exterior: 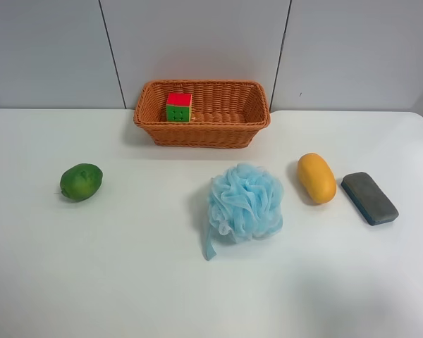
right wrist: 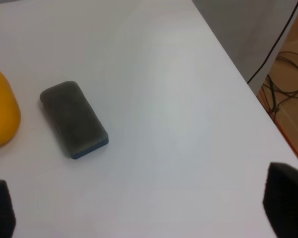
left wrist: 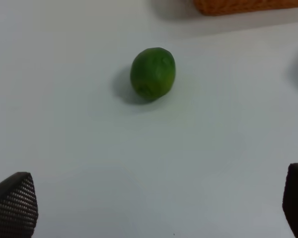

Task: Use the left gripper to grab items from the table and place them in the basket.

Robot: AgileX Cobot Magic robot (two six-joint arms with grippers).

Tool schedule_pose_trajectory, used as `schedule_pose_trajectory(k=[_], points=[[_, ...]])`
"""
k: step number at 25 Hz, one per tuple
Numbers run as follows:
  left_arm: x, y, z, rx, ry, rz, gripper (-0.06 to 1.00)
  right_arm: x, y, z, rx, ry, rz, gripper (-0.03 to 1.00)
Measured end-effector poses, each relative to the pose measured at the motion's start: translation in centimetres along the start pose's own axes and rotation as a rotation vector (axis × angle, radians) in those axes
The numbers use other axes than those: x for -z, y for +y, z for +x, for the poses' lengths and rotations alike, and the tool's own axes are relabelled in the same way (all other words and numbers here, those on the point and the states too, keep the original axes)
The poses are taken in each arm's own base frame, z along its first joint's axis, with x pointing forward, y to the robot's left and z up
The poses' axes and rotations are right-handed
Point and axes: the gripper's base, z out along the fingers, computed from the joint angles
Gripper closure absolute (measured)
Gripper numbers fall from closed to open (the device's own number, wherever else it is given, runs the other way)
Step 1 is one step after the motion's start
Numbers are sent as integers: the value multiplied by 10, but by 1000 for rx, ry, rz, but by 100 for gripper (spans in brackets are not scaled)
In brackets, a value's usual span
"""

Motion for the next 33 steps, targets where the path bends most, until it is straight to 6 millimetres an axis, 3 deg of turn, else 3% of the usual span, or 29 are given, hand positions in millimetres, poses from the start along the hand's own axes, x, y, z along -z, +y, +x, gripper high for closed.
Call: schedule_pose_trajectory(k=[33], points=[[0,0,0,12,0,-23,-5,0,0,0,0,0,0,-2]])
